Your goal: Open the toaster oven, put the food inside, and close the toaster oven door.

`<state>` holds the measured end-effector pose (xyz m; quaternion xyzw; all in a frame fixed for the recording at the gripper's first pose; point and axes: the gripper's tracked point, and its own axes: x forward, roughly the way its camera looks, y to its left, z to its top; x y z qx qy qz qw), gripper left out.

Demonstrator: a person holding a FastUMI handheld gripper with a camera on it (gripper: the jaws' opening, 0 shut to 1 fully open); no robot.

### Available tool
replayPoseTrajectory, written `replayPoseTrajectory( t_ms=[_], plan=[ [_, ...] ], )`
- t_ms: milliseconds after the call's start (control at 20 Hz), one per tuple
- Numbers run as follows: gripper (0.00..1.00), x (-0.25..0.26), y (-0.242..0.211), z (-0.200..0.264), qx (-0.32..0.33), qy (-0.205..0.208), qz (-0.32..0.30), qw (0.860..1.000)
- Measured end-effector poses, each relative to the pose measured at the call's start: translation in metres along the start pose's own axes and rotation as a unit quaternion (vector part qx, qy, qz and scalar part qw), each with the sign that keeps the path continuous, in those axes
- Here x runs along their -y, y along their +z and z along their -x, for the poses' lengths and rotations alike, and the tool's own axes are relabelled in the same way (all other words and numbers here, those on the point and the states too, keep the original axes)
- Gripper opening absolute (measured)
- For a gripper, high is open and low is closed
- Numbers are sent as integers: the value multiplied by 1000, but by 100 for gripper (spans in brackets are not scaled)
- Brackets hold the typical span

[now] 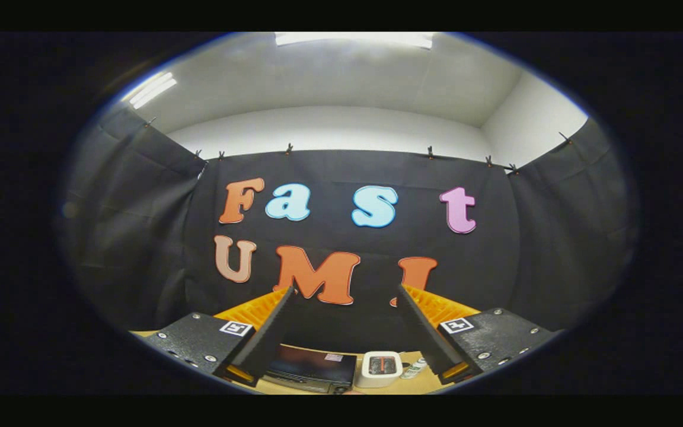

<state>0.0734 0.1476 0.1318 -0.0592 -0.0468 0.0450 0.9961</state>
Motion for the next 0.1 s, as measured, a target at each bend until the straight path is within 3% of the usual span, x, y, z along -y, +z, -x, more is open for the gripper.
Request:
replayPoseTrajectory(
  t_ms=[100],
  plan=[
    [99,-1,1,1,-1,-1,-7,1000]
  ],
)
